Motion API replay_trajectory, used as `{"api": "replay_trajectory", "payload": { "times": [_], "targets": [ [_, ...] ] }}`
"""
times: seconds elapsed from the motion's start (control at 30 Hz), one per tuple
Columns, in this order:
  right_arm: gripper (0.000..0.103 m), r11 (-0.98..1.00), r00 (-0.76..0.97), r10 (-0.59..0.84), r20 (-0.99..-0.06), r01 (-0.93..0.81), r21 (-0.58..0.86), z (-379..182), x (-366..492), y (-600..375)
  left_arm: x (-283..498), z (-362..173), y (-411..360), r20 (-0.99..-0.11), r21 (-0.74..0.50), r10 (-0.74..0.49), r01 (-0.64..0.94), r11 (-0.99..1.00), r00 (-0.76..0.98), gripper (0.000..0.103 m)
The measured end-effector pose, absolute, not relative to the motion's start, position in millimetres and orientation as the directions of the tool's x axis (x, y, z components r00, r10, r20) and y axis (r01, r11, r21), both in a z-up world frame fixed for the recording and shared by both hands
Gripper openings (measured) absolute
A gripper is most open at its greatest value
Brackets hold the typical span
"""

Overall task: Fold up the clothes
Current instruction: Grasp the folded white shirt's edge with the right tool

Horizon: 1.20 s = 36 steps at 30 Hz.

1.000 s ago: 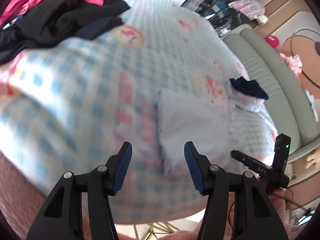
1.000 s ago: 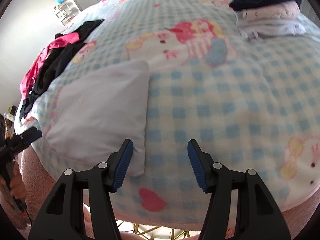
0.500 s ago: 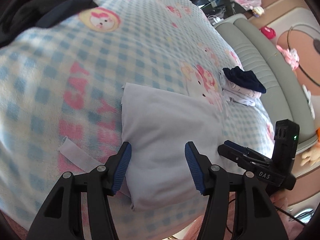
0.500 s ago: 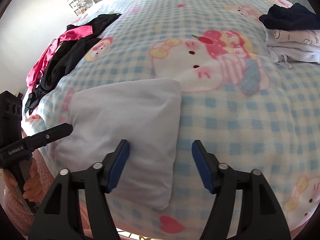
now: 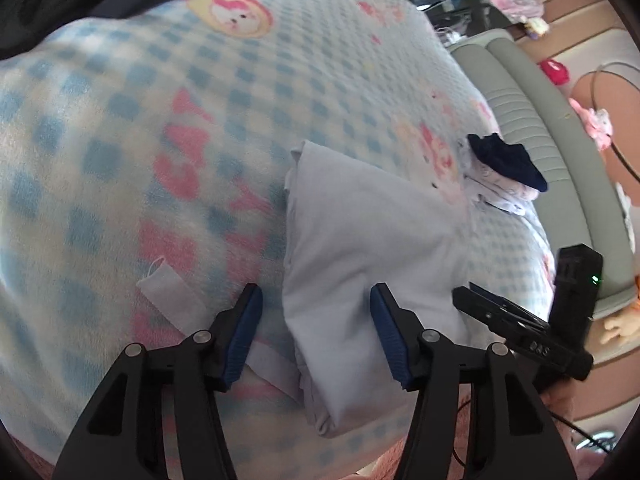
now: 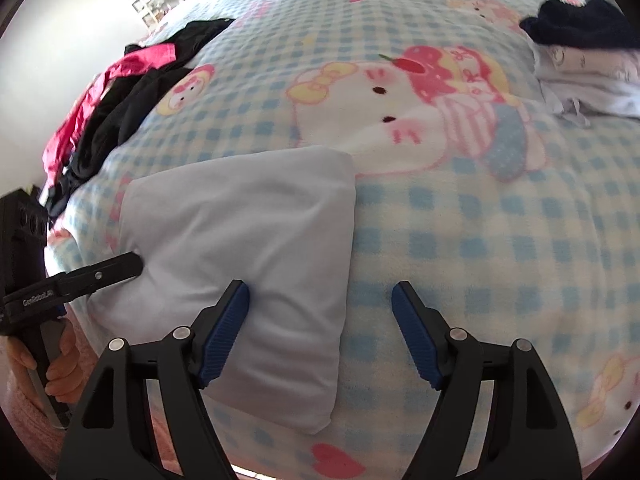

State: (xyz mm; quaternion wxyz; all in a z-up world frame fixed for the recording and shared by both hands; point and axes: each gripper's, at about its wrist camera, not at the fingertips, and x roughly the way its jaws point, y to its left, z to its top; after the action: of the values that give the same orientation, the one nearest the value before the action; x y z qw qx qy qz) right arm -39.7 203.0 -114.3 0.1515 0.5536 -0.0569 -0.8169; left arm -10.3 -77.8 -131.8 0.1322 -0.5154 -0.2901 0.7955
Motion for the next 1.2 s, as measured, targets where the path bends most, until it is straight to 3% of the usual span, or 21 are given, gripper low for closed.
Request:
{"api": "replay_trajectory", "payload": {
  "times": [0.17,0.3,0.53,0.7,0.8,0.93,1.1,1.2],
  "targets": [
    [0.076,-0.933,-0.326,-0.355,-0.876,0.176,0.313,-116,-43,205,-11,-130,-76,-0.714,-0.627,0.538,0.067,-0.776,-0.449,0.058],
    [0.076,-0.948,-0.338,-0.308,-0.889,0.185,0.258,-115,-43,203,-15,-132,-76,-0.777,-0.543,0.466,0.078,-0.836,-0.423,0.057],
    [0.082,-0.889,-0.264,-0.457,-0.849,0.160,0.429,-132,-52,215,-18,-142,-70,-0.687,-0.689,0.639,0.032,-0.724,-0.346,0.059],
    [0.083,-0.871,-0.221,-0.489,-0.844,0.175,0.459,-140,-57,207,-26,-145,-51,-0.718,-0.653,0.611,0.018,-0.757,-0.335,0.063],
    [0.083,-0.869,-0.215,-0.487,-0.846,0.215,0.446,-138,-55,200,-26,-137,-43,-0.714,-0.644,0.610,-0.021,-0.765,-0.343,0.051],
    [0.084,-0.869,-0.221,-0.491,-0.842,0.183,0.459,-146,-58,200,-26,-137,-47,-0.711,-0.644,0.616,-0.036,-0.764,-0.339,0.048],
    [0.057,-0.888,-0.281,-0.457,-0.844,0.198,0.415,-128,-53,197,-27,-123,-34,-0.715,-0.624,0.600,-0.059,-0.779,-0.359,0.039],
    [0.048,-0.889,-0.300,-0.457,-0.837,0.191,0.417,-118,-50,202,-28,-111,-23,-0.714,-0.614,0.598,-0.085,-0.785,-0.364,0.036]
  ]
}}
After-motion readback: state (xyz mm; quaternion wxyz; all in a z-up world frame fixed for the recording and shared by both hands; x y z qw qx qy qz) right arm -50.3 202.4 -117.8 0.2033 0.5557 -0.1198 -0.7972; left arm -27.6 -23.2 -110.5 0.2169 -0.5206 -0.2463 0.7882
